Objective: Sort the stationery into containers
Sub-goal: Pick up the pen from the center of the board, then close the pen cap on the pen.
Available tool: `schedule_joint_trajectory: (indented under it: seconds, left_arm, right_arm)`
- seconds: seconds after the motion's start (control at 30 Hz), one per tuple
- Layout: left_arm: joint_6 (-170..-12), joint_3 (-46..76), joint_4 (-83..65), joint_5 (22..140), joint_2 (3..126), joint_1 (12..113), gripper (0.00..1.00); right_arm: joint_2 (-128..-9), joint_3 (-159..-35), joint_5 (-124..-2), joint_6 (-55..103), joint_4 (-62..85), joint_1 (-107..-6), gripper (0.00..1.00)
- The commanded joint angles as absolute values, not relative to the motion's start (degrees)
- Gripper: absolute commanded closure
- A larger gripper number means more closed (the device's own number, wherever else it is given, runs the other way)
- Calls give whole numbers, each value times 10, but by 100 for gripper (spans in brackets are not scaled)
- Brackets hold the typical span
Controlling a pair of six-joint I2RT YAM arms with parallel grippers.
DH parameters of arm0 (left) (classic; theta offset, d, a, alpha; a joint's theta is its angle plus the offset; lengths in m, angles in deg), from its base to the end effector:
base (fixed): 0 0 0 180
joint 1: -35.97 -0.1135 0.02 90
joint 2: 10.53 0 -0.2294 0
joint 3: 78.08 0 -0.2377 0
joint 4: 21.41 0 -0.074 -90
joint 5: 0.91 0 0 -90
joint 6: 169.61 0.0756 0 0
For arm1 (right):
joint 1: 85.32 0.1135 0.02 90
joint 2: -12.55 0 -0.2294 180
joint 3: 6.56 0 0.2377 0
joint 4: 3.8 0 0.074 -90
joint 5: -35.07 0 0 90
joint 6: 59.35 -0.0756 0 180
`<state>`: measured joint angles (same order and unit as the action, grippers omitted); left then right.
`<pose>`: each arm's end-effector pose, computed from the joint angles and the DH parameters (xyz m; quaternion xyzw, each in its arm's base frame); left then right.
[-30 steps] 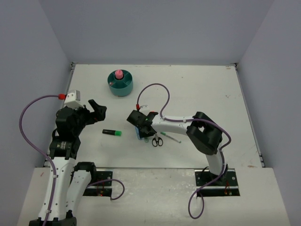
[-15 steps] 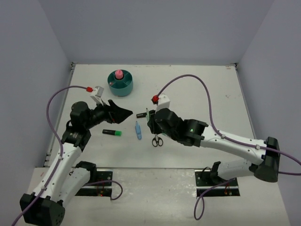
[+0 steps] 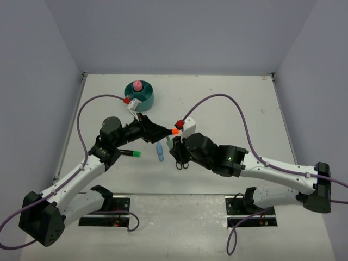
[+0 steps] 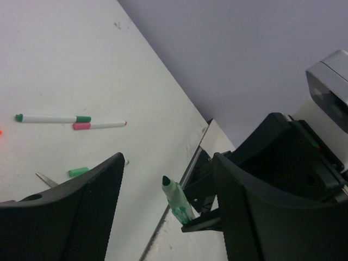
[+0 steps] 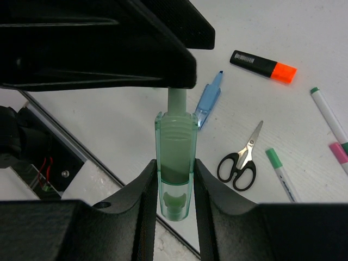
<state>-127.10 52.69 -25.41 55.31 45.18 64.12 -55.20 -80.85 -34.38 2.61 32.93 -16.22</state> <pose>0.2126 -0.1614 0.2703 0.0820 0.7150 -0.5716 0.3941 0.1298 0.2656 0.2801 -0.2158 0.8300 0.2655 0.4405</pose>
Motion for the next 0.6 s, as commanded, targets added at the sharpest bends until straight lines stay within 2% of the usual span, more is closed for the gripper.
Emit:
schedule_joint_trajectory:
  seconds: [0.0, 0.07, 0.13, 0.3, 0.37, 0.4, 0.57]
  left_arm:
    - [-1278, 505, -276, 582, 466, 654, 38]
    - [-1280, 507, -277, 581, 472, 660, 43]
    - [-1286, 511, -292, 573, 475, 663, 56]
    - [-1302, 513, -322, 553, 483, 678, 74]
    - [-1300, 503, -314, 553, 490, 686, 94]
    - [-1299, 500, -310, 554, 492, 688, 98]
    - [-1282, 486, -276, 578, 491, 688, 100]
  right_arm:
    - [-537, -831, -323, 39, 308, -155, 100]
    - [-532, -828, -313, 39, 305, -155, 100]
    - [-528, -827, -311, 41, 299, -155, 100]
    - [-542, -839, -299, 44, 296, -155, 100]
    - [-551, -844, -285, 41, 299, -155, 100]
    - [-555, -846, -283, 40, 299, -155, 100]
    - [-578, -847, -282, 36, 298, -154, 100]
